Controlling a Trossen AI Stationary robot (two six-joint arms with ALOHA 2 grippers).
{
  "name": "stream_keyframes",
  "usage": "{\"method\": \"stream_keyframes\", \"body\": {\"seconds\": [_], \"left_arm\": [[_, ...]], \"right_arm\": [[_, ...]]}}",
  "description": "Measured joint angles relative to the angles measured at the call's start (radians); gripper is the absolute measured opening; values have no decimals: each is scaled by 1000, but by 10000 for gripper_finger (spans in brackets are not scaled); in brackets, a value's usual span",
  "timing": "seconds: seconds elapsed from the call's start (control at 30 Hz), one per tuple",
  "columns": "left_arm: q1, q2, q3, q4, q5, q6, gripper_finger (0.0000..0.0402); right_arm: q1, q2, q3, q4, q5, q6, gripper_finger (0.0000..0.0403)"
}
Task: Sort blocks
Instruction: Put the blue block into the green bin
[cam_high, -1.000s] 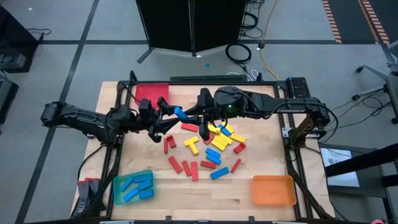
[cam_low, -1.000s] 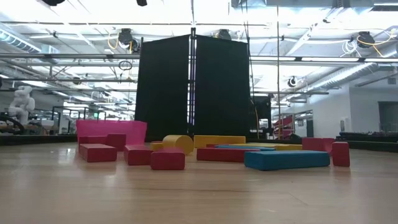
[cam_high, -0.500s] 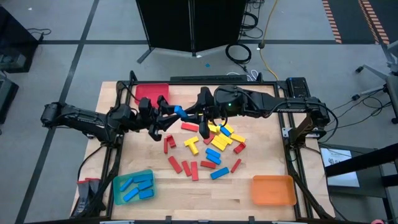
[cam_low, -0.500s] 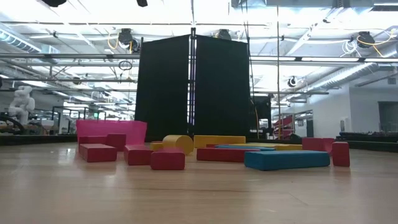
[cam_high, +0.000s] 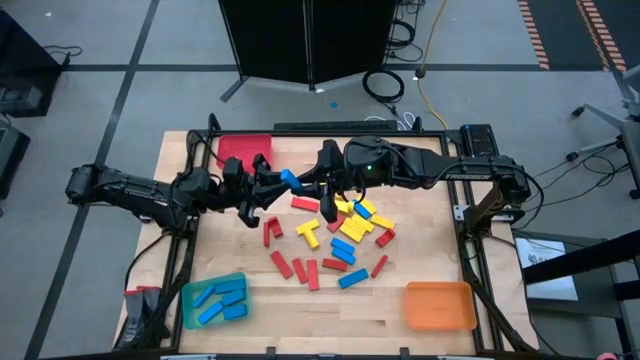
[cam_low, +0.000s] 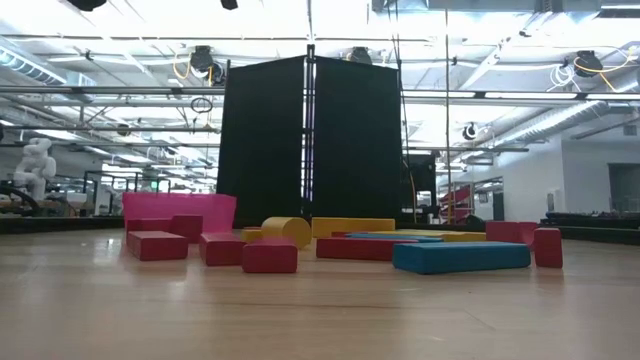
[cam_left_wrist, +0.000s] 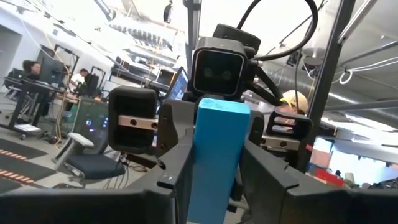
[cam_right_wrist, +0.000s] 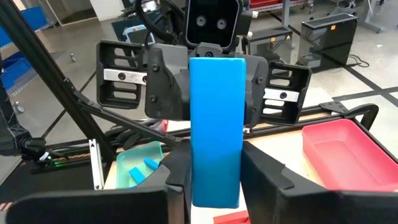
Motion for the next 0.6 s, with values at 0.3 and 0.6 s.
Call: {"method": "stream_keyframes", "body": {"seconds": [0.3, 0.6], "left_arm": [[0, -2, 0, -46, -32, 20, 186], [0, -2, 0, -49, -78, 22, 307]], "right_arm": [[4, 0, -2, -11, -5, -8, 81], [3, 0, -2, 0, -31, -8, 81]]}}
